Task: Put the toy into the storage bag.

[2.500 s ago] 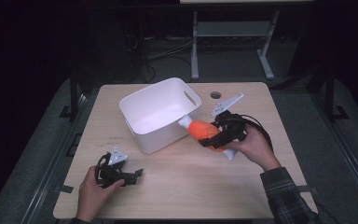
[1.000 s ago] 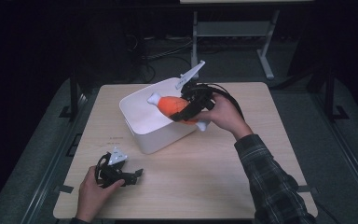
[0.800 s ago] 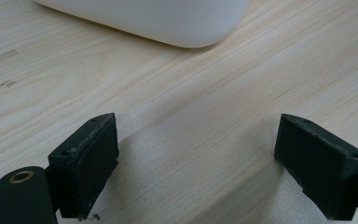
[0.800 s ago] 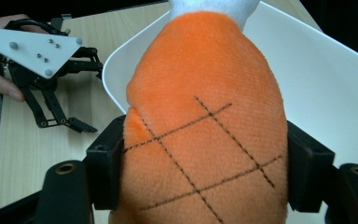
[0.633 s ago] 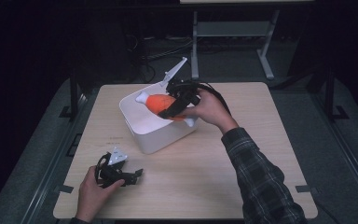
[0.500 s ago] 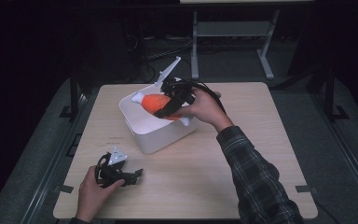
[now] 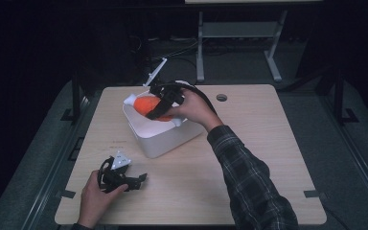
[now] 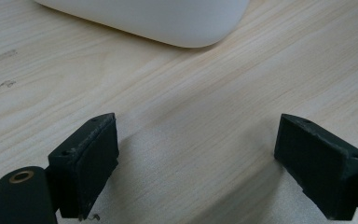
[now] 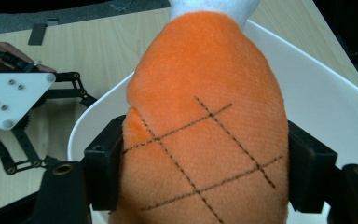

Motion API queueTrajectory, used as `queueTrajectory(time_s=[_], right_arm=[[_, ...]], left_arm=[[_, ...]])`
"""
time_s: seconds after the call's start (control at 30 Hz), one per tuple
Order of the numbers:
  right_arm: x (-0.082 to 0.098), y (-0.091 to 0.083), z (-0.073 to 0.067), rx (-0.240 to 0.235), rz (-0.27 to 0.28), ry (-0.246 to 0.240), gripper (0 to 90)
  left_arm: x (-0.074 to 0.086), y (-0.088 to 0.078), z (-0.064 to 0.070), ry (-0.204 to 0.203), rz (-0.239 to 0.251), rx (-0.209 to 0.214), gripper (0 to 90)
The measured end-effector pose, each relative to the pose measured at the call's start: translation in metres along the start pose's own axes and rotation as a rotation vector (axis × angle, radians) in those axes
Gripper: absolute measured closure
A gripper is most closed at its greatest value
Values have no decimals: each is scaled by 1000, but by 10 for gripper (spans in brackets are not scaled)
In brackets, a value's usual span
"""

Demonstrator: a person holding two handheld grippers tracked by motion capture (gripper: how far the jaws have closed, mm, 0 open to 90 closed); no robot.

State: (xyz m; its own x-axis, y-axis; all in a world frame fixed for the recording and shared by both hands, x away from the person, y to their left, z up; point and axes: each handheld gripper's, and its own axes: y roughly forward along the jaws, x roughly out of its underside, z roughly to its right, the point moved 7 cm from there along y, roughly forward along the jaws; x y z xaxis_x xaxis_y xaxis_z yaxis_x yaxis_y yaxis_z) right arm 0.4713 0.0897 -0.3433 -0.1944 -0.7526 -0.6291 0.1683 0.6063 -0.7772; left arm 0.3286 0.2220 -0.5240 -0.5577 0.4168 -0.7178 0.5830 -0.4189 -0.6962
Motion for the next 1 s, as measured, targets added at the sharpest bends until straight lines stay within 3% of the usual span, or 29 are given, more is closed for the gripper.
queueTrajectory(time_s=[0.33,1.0], right_arm=[[-10,22,3,5,-36,-4,270],[0,48,13,12,-97,18,236]], left_arm=[[0,0,0,-2,2,0,126],[0,0,0,-1,2,-3,126]])
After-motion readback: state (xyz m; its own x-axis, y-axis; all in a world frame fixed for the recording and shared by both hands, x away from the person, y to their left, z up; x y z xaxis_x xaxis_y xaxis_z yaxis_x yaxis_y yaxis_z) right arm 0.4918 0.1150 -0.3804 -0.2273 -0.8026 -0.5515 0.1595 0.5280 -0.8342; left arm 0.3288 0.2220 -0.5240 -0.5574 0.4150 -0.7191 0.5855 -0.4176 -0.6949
